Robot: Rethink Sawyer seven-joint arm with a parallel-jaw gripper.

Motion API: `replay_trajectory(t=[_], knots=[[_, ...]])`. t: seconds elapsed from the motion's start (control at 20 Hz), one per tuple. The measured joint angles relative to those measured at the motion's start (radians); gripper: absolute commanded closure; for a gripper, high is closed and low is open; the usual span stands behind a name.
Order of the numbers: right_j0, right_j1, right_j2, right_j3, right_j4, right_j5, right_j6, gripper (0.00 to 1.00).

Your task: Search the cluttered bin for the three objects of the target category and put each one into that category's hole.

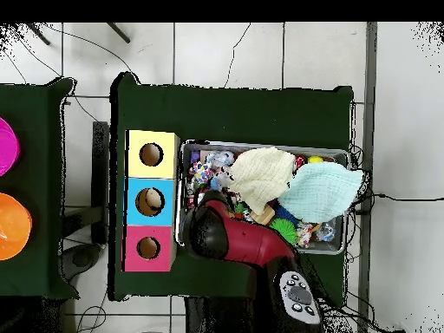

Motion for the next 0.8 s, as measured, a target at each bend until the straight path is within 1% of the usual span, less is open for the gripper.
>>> replay_trajectory(t=[0.2,0.3,0.8], knots=[[0.038,0.000,-0.013,-0.018,0.000,0.038,0.000,1.00],[0.039,0.000,-0.012,-0.020,0.000,0.042,0.000,1.00],[-0.027,0.006,0.003,-0.022,-0.013,0.042,0.000,1.00]])
